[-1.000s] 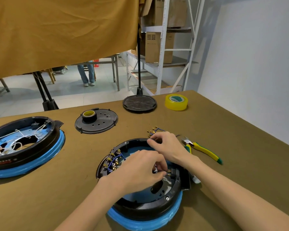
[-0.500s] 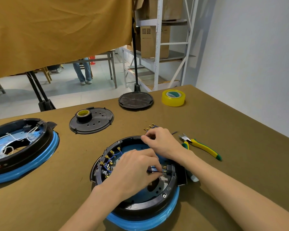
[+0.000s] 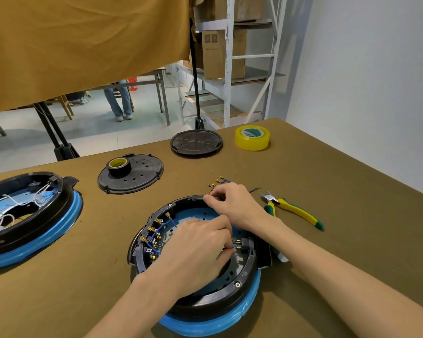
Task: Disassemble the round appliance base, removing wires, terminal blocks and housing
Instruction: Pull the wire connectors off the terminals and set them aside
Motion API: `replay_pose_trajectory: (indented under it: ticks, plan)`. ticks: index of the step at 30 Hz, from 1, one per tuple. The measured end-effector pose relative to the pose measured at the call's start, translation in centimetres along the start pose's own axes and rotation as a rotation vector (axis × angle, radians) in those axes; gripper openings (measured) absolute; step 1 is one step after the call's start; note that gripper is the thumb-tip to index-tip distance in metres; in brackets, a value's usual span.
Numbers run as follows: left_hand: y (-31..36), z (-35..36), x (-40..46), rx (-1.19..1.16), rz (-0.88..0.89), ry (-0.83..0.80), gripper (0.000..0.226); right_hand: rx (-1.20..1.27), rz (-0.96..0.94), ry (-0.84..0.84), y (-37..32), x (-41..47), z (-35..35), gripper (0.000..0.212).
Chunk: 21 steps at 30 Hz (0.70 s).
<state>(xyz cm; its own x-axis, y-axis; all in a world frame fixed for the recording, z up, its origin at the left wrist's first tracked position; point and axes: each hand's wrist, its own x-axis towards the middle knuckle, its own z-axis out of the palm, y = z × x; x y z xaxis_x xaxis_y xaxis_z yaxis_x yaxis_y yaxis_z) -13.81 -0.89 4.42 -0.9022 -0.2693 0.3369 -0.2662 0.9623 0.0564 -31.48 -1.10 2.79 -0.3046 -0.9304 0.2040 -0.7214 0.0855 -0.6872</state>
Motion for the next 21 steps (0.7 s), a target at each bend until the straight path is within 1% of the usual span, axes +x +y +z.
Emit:
replay_pose_trajectory:
  ticks: [4, 7, 10, 12, 15, 17, 21]
  plan:
    - [0.0, 0.0, -0.2, 0.026, 0.035, 0.019, 0.017, 0.001, 0.007, -0.005, -0.1, 0.1, 0.0, 0.031]
    - [-0.5, 0.1, -0.2, 0.019, 0.061, 0.0, 0.019, -0.001, 0.001, 0.0, 0.0, 0.0, 0.0, 0.031]
    - [-1.3, -0.1, -0.5, -0.023, 0.069, -0.043, 0.012, 0.004, 0.002, 0.003, -0.1, 0.0, 0.0, 0.03]
    - [-1.5, -0.2, -0.8, -0.05, 0.05, -0.041, 0.008, 0.01, 0.008, -0.004, -0.1, 0.1, 0.0, 0.031]
    - [-1.3, -0.2, -0.8, 0.005, 0.078, 0.047, 0.01, 0.023, 0.024, -0.017, -0.1, 0.1, -0.2, 0.031]
    - [-1.2, -0.2, -0.5, 0.047, 0.131, 0.07, 0.01, 0.01, 0.022, -0.012, -0.1, 0.1, -0.1, 0.031]
    - [-1.0, -0.2, -0.3, 0.13, 0.201, 0.031, 0.01, -0.002, 0.026, 0.0, 0.0, 0.2, 0.0, 0.031]
